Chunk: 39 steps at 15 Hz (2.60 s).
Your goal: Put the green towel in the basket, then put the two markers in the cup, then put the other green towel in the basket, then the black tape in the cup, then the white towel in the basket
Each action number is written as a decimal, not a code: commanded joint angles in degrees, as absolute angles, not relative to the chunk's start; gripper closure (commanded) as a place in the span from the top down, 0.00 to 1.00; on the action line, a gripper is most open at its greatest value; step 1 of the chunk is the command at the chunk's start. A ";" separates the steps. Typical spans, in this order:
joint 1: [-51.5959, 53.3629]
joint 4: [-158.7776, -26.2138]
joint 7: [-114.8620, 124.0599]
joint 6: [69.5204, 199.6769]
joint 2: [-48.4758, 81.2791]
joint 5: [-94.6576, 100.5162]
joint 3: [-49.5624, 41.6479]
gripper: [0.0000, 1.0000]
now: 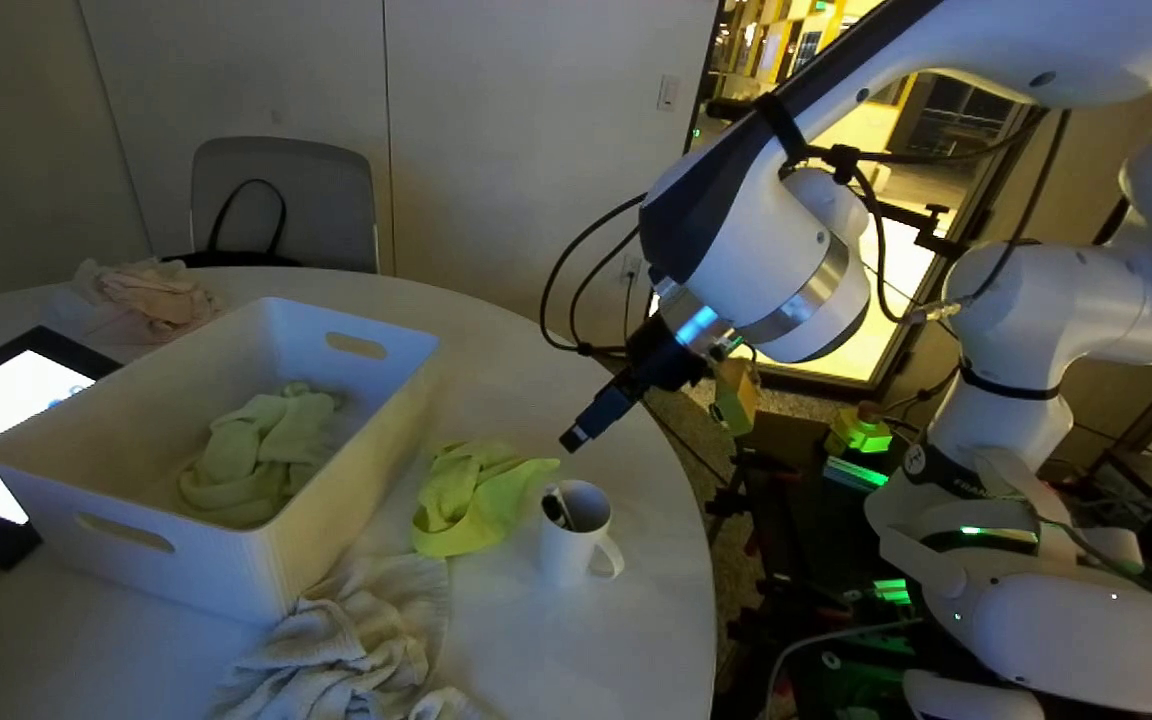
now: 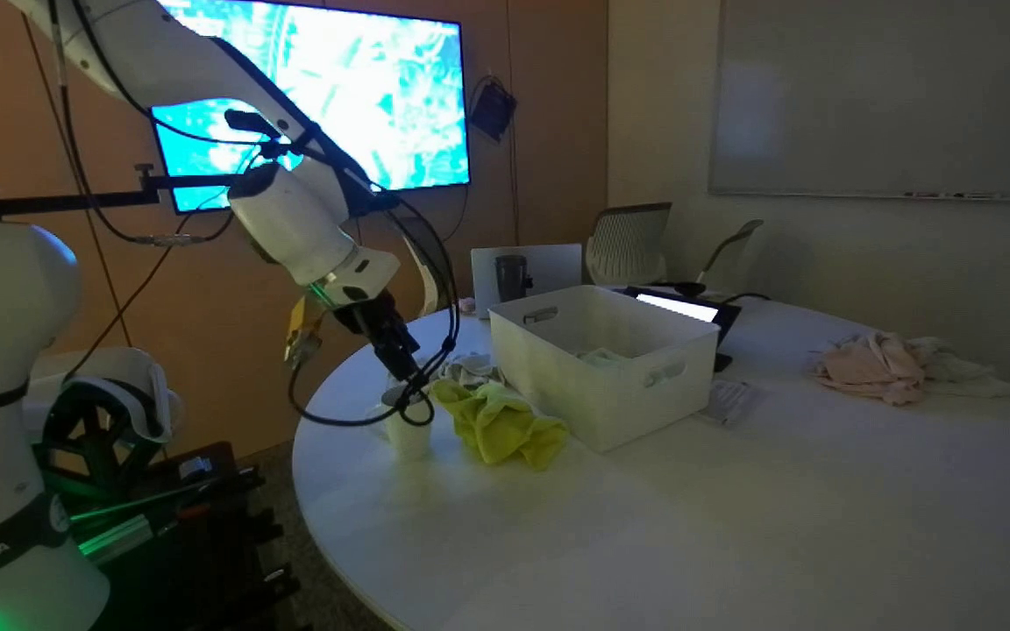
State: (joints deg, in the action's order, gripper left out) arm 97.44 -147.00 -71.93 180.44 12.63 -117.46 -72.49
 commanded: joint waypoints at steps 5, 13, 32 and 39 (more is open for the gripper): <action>78.11 -153.78 -46.58 176.78 18.62 -91.83 -51.77 1.00; 76.81 -140.94 -15.62 154.25 31.64 -51.25 -61.52 1.00; 35.85 -109.06 24.17 122.09 17.53 2.52 -28.57 1.00; 15.59 -108.88 23.31 116.91 18.97 2.70 -9.59 1.00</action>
State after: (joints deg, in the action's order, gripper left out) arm 21.46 -109.97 23.07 119.37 18.70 2.07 -15.06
